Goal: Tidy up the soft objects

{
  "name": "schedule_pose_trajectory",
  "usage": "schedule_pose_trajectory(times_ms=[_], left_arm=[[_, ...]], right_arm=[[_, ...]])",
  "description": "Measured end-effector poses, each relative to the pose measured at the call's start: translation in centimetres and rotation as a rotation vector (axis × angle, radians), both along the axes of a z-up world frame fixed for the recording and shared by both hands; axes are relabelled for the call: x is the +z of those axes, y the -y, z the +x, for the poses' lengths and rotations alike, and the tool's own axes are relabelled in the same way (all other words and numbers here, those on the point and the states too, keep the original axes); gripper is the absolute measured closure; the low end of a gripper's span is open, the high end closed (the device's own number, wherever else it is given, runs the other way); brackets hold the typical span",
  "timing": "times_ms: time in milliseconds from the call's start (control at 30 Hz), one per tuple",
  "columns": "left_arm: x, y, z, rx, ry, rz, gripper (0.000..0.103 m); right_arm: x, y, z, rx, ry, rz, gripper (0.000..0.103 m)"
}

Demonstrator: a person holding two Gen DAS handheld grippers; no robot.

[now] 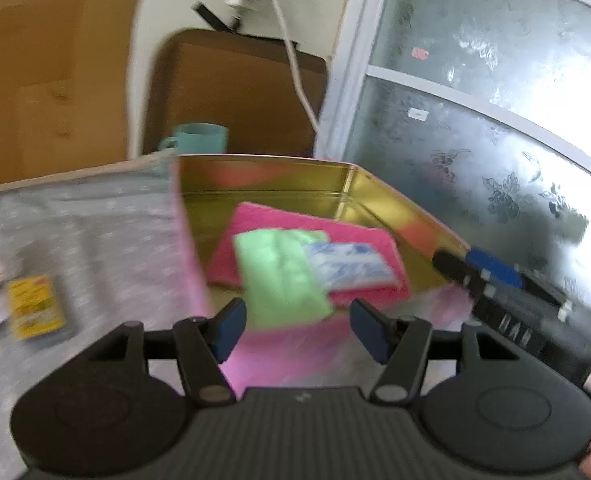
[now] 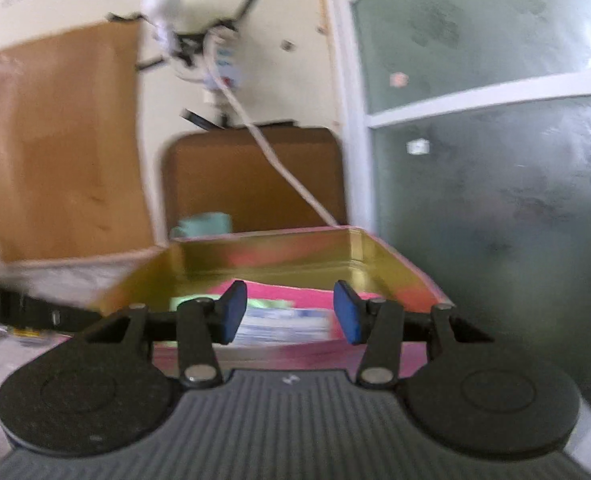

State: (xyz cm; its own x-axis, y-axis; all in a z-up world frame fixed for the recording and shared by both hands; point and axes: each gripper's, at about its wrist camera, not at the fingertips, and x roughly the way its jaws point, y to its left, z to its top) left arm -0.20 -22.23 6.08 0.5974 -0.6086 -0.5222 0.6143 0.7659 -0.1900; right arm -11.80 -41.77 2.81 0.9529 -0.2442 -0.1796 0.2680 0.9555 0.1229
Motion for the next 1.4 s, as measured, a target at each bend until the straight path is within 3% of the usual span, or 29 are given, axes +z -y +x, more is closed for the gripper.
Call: schedule_pose_trajectory(times_ms=[200, 400, 500, 600, 667, 767, 900, 933, 967, 1000, 1067, 1200, 1400], left_arm=[[-2.8, -10.0, -2.6, 0.169, -0.007, 0.042, 0.044], [-5.1, -20.7, -3.3, 0.465, 0.020, 0.106, 0.044], [-5.9, -23.9, -3.1, 0.554, 0.020, 0.083, 0.044], [-6.0, -25.9, -2.8, 0.581, -0.023, -0.048, 0.045], [-6.1, -26.2, -2.9, 0.588, -0.025, -0.071, 0.045], [-6.1, -26.3, -3.1, 0.570, -0.006, -0.092, 0.045], [-6.1, -26.4, -3.4, 0.565, 0.025, -0.112, 0.045], [-6.1, -26.5, -3.3, 0.562, 0.030, -0.120, 0.044], [-6.1, -26.6, -3.5, 0.564, 0.032, -0.127, 0.044], [-6.1, -26.7, -3.5, 0.567, 0.031, -0.135, 0.044], [-6.1, -27.1, -3.4, 0.573, 0.024, -0.158, 0.044], [-6.2, -27.4, -3.4, 0.584, 0.022, -0.177, 0.043], [-5.9, -27.4, -3.8, 0.567, 0.044, -0.176, 0.038]], right_arm=[[1.7, -6.0, 0.1, 0.276, 0.026, 0.031, 0.052], [1.4, -13.9, 3.7, 0.563, -0.097, 0.048, 0.052], [1.2, -17.7, 7.3, 0.643, -0.143, 0.031, 0.050], [1.2, -20.9, 11.5, 0.616, -0.199, 0.008, 0.048], [1.4, -22.8, 15.0, 0.632, -0.252, -0.004, 0.048], [1.4, -23.5, 20.0, 0.617, -0.333, 0.170, 0.042], [1.0, -23.2, 24.6, 0.473, -0.351, 0.280, 0.039], [0.6, -22.6, 25.9, 0.465, -0.371, 0.327, 0.044], [0.0, -22.0, 27.2, 0.475, -0.412, 0.382, 0.057], [-0.5, -21.6, 28.0, 0.491, -0.462, 0.435, 0.086], [-0.8, -21.3, 27.6, 0.539, -0.480, 0.508, 0.092], [0.9, -22.0, 22.5, 0.670, -0.421, 0.411, 0.097], [0.7, -18.1, 11.6, 0.766, -0.372, 0.401, 0.099]])
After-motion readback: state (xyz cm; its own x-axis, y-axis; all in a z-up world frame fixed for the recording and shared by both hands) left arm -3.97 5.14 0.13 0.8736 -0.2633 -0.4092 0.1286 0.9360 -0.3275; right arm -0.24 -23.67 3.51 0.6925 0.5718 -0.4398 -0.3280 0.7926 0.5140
